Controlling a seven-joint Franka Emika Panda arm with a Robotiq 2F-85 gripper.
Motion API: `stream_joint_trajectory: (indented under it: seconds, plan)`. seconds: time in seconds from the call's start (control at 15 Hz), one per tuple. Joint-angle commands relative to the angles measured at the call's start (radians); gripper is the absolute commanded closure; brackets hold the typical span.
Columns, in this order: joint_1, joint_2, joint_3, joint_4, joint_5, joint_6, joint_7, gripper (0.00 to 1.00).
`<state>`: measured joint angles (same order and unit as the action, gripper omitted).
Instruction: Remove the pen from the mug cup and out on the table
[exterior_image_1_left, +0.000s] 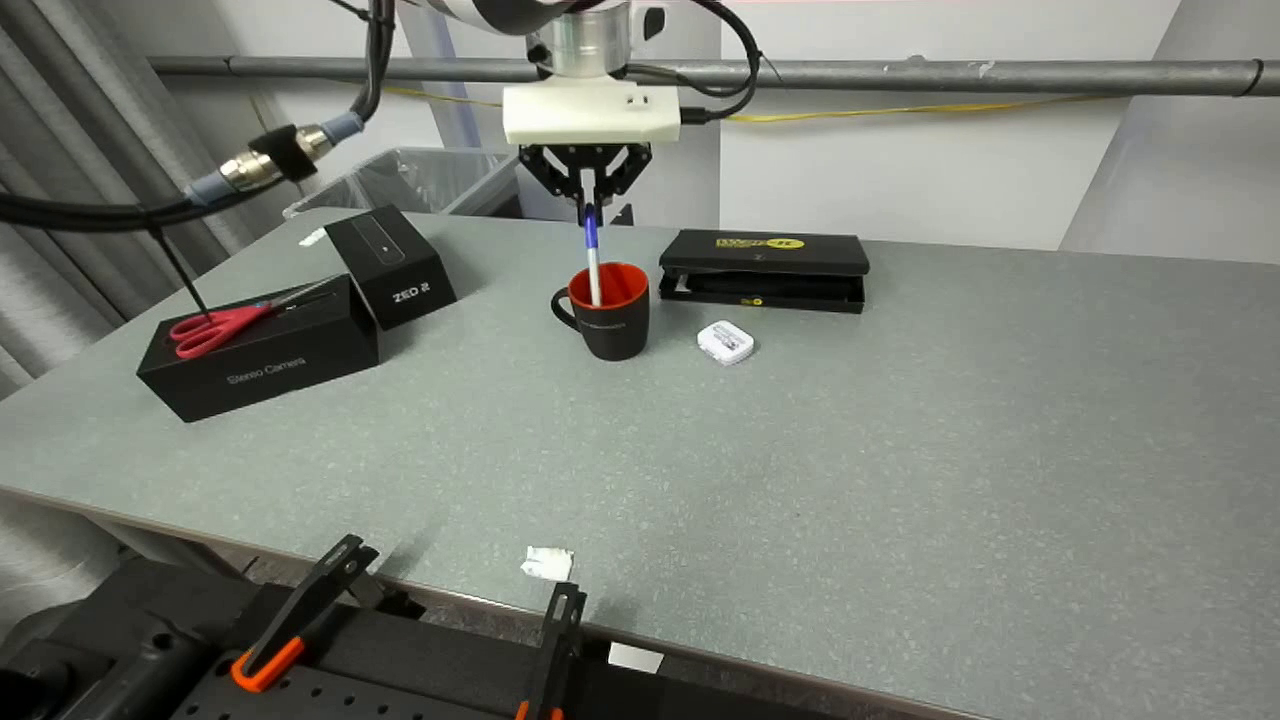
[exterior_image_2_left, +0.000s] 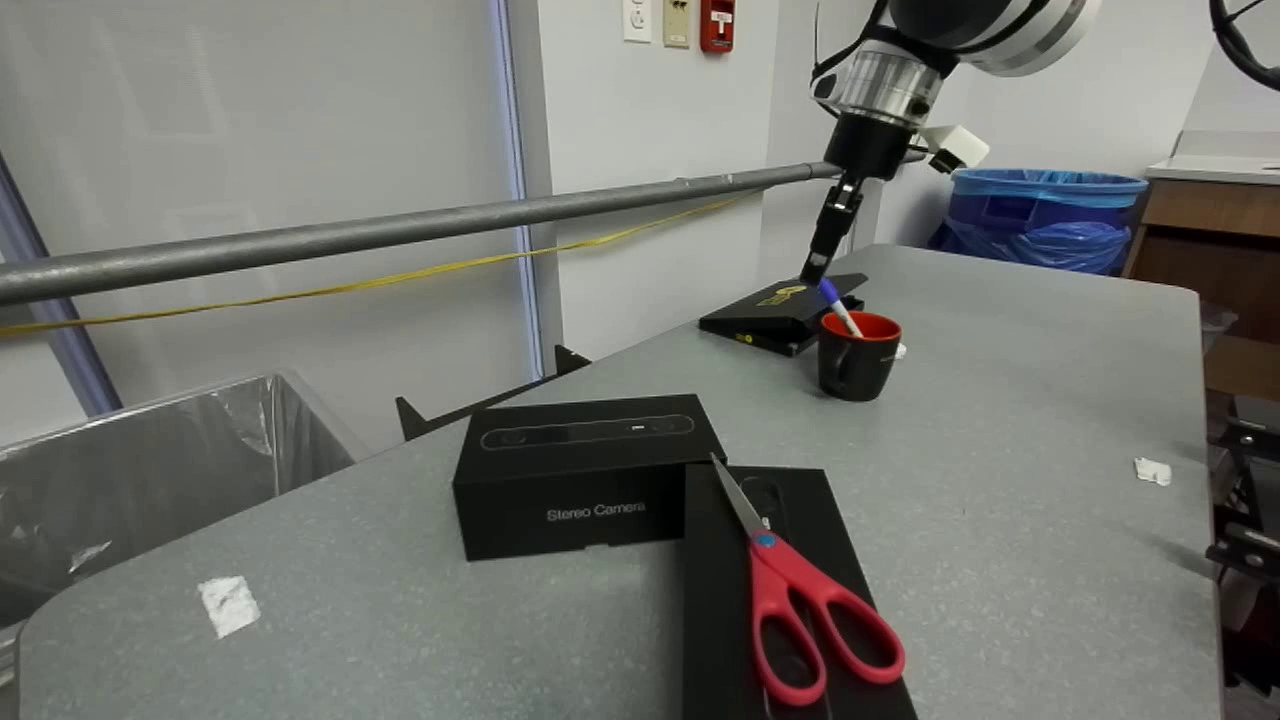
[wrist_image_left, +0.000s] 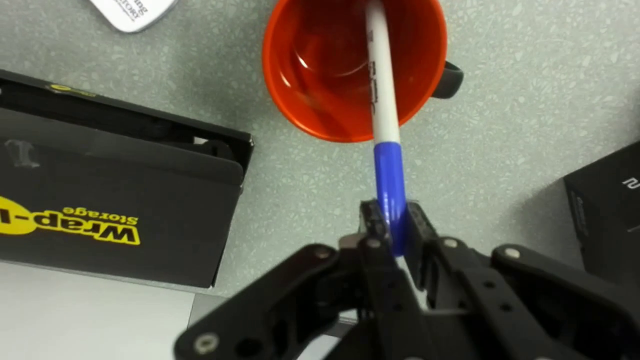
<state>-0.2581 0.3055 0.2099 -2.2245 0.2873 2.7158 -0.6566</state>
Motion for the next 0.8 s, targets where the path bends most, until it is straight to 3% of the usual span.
stream_joint_trajectory:
  seconds: [0.0,0.33,0.6,0.73]
  plan:
    - [0.001,-0.187,0.017,-0.128,0.089,0.003,-0.056,0.98]
    - [0.110,-0.372,-0.047,-0.211,0.163,-0.106,-0.069,0.98]
    - [0.219,-0.292,-0.087,-0.190,0.145,-0.220,-0.047,0.98]
    - [0.248,-0.206,-0.086,-0.179,0.100,-0.213,-0.008,0.98]
